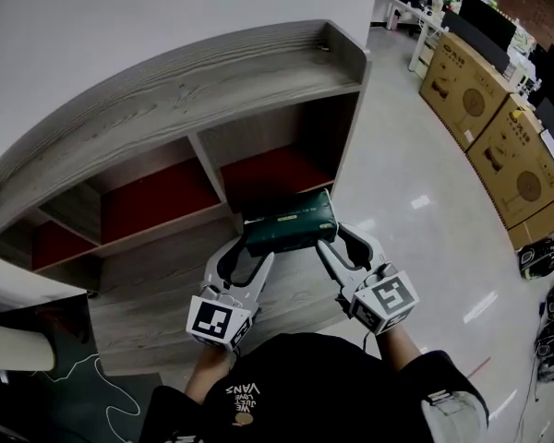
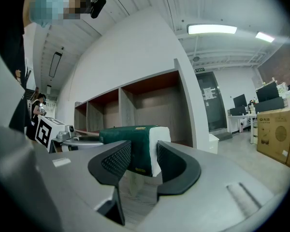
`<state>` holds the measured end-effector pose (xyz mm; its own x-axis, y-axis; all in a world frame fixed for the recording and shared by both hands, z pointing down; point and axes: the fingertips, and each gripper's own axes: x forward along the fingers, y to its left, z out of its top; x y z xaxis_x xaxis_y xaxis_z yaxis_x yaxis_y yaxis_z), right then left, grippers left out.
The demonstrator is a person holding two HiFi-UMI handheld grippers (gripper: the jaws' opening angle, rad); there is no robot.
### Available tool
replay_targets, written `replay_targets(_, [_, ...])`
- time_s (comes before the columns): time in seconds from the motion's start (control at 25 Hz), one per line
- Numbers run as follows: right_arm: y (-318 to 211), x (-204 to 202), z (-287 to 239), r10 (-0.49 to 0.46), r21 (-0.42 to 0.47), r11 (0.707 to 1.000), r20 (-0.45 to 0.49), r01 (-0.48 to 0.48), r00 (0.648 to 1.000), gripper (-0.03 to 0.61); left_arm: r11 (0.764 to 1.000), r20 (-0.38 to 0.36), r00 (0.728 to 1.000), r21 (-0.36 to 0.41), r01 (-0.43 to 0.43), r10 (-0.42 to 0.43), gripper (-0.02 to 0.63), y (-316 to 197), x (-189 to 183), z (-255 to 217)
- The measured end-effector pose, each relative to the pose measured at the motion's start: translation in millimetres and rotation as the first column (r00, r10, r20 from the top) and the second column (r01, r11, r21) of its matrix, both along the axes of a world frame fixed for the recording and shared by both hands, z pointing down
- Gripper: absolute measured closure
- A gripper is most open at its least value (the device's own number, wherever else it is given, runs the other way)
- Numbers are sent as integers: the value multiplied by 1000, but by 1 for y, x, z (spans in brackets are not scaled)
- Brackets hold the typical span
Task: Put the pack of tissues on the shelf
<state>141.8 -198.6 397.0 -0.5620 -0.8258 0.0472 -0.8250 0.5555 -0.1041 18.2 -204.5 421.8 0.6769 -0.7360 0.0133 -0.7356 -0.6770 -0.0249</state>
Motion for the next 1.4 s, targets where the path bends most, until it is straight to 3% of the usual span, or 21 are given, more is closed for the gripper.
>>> replay_targets(0.8, [-68,10,16,-97,31,995,-9,97,995,413,992,56,990,6,126,-126,373,-51,10,16])
replay_targets(1.4, [-97,6,26,-68,18,997,-30,68,997,413,985,112,979,-9,173,-171,373,-79,5,25])
